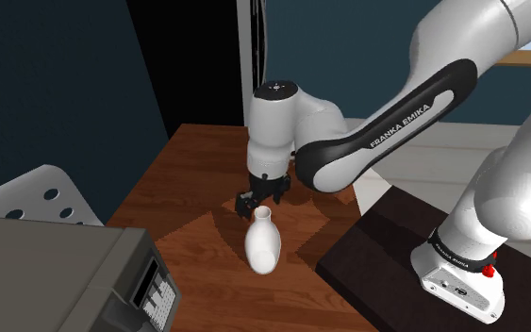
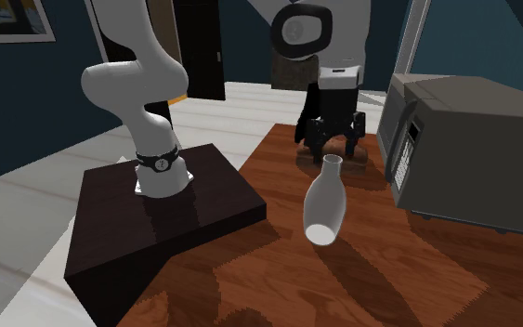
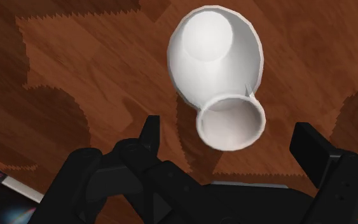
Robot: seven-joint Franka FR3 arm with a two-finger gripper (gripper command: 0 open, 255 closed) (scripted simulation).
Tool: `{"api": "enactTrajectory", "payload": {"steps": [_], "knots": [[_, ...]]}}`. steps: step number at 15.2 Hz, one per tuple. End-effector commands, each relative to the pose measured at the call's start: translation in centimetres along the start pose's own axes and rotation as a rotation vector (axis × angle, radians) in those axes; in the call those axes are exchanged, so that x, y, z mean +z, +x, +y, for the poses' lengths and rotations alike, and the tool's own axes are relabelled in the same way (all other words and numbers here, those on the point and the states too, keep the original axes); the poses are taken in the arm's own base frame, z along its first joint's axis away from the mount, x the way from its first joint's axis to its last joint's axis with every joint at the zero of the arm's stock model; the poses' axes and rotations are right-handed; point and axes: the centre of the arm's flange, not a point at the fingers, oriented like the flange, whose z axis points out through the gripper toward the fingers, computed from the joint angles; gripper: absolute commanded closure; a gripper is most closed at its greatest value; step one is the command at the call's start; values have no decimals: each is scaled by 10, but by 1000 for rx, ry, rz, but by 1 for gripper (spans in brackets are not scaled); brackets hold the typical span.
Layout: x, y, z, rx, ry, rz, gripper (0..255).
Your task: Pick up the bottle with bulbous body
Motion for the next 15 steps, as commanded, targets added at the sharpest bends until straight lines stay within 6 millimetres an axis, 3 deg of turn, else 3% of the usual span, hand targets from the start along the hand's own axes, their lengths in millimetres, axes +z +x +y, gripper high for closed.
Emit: {"api": "enactTrajectory", "payload": {"steps": [1,7,8,15], "knots": [[10,-1,-2,1,2,1,0],[34,-4,-2,1,2,1,0],[34,-4,-3,0,2,1,255],[35,-4,-3,0,2,1,255]]}}
